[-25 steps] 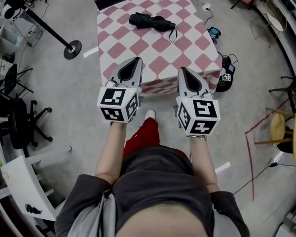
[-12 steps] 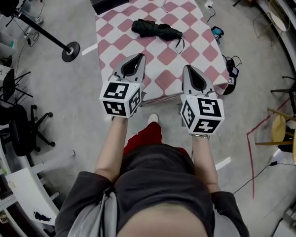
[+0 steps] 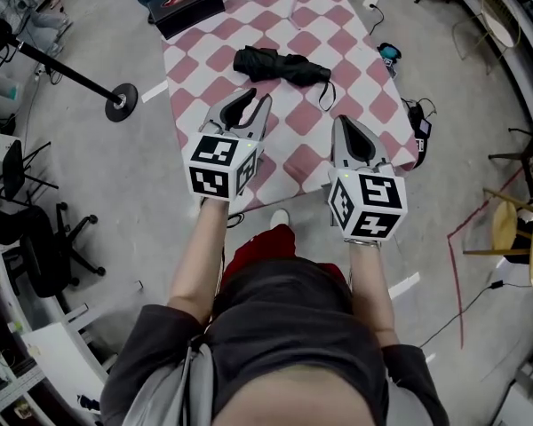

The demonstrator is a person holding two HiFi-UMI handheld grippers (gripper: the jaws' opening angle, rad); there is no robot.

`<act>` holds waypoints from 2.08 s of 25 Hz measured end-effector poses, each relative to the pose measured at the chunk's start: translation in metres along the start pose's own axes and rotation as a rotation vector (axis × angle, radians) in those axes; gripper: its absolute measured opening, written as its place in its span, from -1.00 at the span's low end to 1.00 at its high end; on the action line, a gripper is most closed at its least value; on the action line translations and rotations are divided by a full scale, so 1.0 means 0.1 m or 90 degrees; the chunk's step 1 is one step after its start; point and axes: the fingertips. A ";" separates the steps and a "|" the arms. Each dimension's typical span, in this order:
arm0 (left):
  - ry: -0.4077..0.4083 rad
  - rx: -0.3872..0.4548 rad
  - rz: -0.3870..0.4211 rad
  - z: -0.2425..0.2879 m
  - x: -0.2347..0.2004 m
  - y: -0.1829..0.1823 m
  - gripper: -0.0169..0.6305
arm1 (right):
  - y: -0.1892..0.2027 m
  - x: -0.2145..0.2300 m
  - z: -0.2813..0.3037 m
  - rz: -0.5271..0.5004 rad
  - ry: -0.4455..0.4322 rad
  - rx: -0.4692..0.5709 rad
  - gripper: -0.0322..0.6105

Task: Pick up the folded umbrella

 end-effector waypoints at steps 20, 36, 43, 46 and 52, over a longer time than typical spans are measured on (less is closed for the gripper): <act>0.121 -0.146 0.178 0.93 -0.24 0.32 -0.18 | 0.24 0.18 0.59 0.018 0.016 -0.051 -0.84; 0.289 -0.313 0.388 1.58 -0.31 0.94 -0.11 | 0.43 0.44 0.87 0.041 0.043 -0.081 -0.84; 0.355 -0.370 0.429 1.69 -0.33 1.11 -0.11 | 0.55 0.50 0.94 0.050 0.046 -0.097 -0.84; 0.384 -0.390 0.444 1.72 -0.31 1.15 -0.11 | 0.59 0.51 0.96 0.051 0.046 -0.102 -0.84; 0.449 -0.459 0.471 1.71 -0.28 1.25 -0.11 | 0.64 0.50 0.98 0.054 0.046 -0.108 -0.84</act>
Point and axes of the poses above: the fingertips, and each gripper's own axes: z forward along the fingers, x to its right, y out of its underside, and after that the axes turned 10 degrees about x, right-handed
